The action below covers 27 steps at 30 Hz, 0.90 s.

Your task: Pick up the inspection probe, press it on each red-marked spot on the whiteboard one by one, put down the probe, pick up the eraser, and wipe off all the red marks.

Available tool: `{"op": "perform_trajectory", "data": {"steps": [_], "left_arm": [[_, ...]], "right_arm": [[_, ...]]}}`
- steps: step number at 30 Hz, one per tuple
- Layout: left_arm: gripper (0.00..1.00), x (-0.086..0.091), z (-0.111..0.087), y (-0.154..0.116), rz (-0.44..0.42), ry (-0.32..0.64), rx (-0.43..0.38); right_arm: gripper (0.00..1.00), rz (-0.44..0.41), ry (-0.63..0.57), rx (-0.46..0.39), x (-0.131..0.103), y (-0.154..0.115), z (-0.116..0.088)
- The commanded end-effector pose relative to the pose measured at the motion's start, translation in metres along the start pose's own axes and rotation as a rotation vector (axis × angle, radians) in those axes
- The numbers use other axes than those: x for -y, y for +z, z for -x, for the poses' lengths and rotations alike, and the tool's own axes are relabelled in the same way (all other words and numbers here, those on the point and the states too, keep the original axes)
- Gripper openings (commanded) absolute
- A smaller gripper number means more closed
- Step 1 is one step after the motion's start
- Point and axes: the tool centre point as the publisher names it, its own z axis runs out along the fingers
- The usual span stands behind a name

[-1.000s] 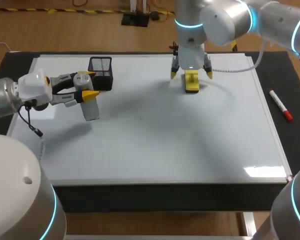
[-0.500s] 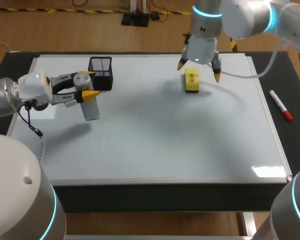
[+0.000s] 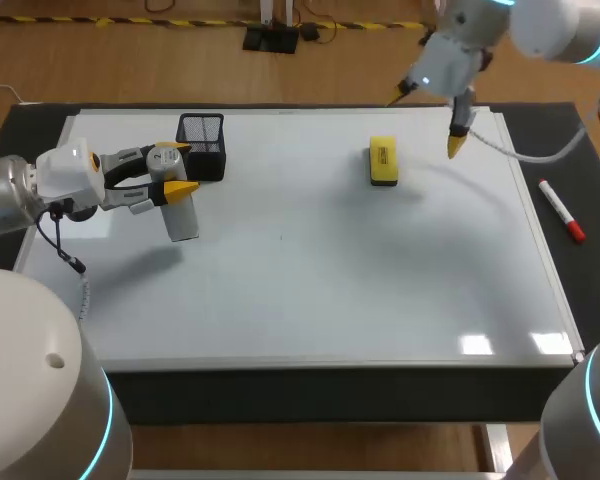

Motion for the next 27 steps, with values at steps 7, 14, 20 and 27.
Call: {"op": "perform_trajectory", "data": {"steps": [7,14,20,27], "left_arm": [[0.00,0.001,0.000,0.000,0.000,0.001,0.001],[0.00,0.001,0.000,0.000,0.000,0.001,0.001],[0.00,0.001,0.000,0.000,0.000,0.001,0.001],[0.00,0.001,0.000,0.000,0.000,0.001,0.001]], "right_arm": [[1.00,0.133,0.243,0.154,0.012,-0.035,-0.012],[1.00,0.192,0.288,0.219,0.014,-0.061,-0.018],[1.00,0.205,0.300,0.236,0.012,-0.081,-0.022],[1.00,0.204,0.299,0.178,0.010,-0.088,-0.023]]}}
